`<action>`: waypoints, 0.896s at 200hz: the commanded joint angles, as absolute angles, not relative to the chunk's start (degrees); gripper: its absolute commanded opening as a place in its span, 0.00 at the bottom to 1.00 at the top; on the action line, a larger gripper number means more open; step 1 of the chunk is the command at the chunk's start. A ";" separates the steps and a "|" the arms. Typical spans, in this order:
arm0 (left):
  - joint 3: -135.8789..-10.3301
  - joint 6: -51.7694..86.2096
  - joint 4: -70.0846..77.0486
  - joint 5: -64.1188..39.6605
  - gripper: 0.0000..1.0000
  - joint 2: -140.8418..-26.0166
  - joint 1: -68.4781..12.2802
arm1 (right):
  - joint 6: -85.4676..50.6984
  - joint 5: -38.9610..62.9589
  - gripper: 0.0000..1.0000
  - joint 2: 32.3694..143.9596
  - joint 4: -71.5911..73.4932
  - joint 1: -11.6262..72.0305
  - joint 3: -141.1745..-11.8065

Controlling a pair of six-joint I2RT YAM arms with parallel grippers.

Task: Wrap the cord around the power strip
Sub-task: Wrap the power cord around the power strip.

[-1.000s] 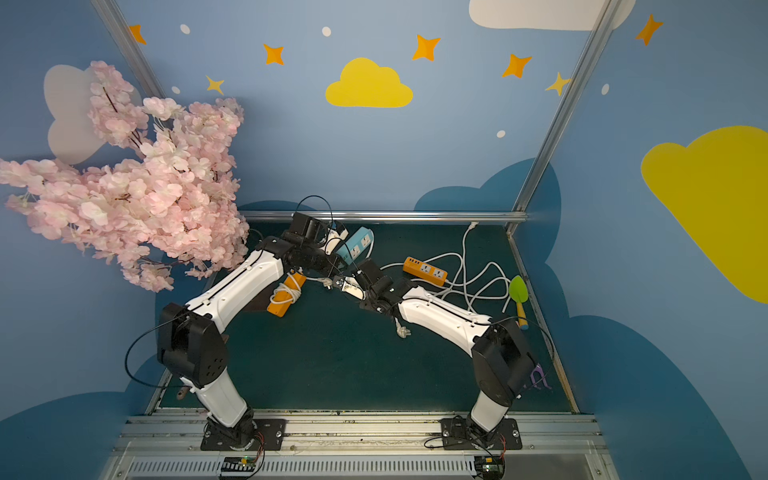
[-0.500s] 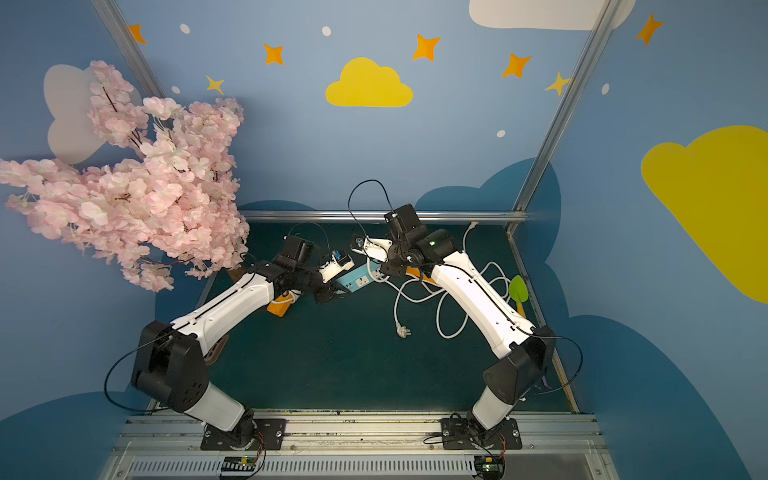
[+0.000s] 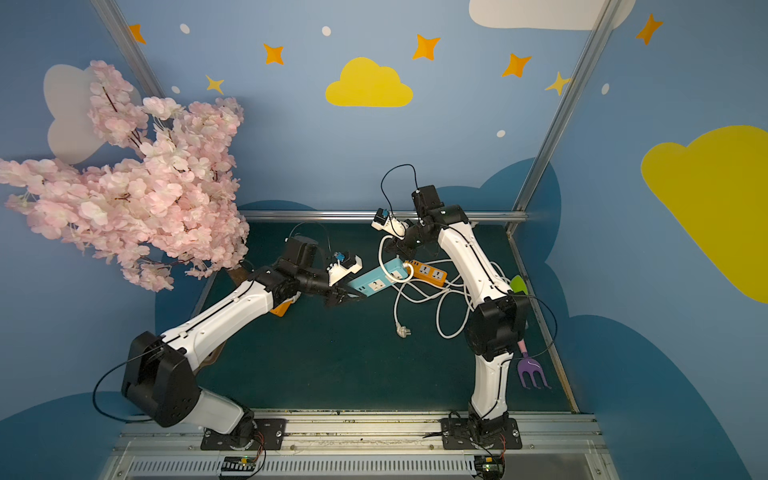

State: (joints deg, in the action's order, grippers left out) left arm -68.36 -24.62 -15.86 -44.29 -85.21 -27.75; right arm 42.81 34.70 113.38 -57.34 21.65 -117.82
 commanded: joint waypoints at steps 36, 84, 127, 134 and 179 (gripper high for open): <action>-68.25 -13.52 0.18 -45.10 0.03 -81.64 -27.88 | 22.87 50.83 0.54 108.58 -25.95 18.65 -97.83; -70.02 -6.26 1.76 -37.43 0.03 -81.83 -26.50 | 8.20 47.77 0.66 106.00 -4.42 17.14 -82.24; -70.92 -2.64 0.80 -34.61 0.03 -81.84 -24.41 | 4.96 40.70 0.67 104.59 4.51 17.05 -72.05; -71.01 -1.83 0.84 -33.99 0.02 -81.85 -24.09 | 4.25 39.32 0.67 104.61 6.11 17.02 -70.33; -73.12 1.76 -0.56 -31.85 0.03 -83.89 -21.07 | 0.12 33.03 0.28 105.22 15.25 18.84 -63.51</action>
